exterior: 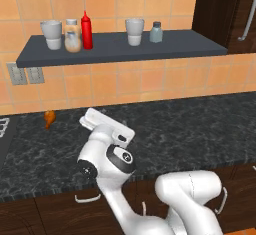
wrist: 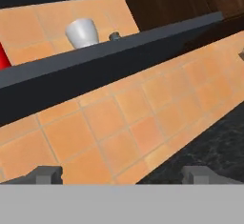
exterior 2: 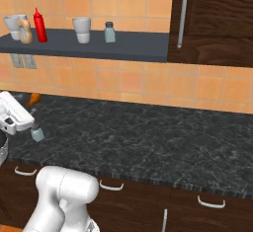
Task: Put the shaker and condiment bottle from the counter next to their counterparts in the cabinet.
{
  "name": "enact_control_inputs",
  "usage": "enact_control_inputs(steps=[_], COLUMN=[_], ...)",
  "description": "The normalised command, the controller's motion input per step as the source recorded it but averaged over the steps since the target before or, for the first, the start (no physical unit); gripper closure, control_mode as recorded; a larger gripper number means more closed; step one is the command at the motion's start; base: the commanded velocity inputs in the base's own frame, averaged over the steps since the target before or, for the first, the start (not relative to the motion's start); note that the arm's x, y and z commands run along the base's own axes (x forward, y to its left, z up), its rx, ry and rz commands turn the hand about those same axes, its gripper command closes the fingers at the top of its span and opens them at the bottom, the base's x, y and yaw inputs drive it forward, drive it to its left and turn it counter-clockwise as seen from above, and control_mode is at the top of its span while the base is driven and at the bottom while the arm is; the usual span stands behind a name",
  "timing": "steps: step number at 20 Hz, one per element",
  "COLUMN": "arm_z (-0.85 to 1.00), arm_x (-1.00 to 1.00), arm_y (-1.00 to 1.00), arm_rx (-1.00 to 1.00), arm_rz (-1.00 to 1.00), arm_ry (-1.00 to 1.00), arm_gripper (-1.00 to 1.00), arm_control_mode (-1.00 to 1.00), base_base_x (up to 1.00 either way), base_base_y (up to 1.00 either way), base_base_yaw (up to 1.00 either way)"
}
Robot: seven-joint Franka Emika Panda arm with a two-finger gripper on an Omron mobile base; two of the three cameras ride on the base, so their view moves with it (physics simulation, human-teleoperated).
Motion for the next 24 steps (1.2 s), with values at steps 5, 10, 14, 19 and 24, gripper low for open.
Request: enact_control_inputs(steps=[5, 10, 14, 19, 24], arm_z=[-0.52, -0.22, -0.67, -0.46, -0.34], arm_x=[0.17, 0.09, 0.13, 0.00, 0.00], arm_y=[0.60, 0.74, 0.43, 0.05, 0.00], arm_rx=[0.00, 0.00, 0.00, 0.01, 0.01], arm_rz=[-0.38, -0.35, -0.19, -0.04, -0.07], arm_ry=[0.01, 0.06, 0.20, 0.07, 0.00], arm_gripper=[-1.00, -1.00, -1.00, -1.00, -1.00], arm_control_mode=[-1.00, -1.00, -1.00, -1.00, -1.00], base_base_x=[0.00, 0.00, 0.00, 0.00, 0.00], base_base_y=[0.00, 0.00, 0.00, 0.00, 0.00], base_base_yaw=[0.00, 0.00, 0.00, 0.00, 0.00])
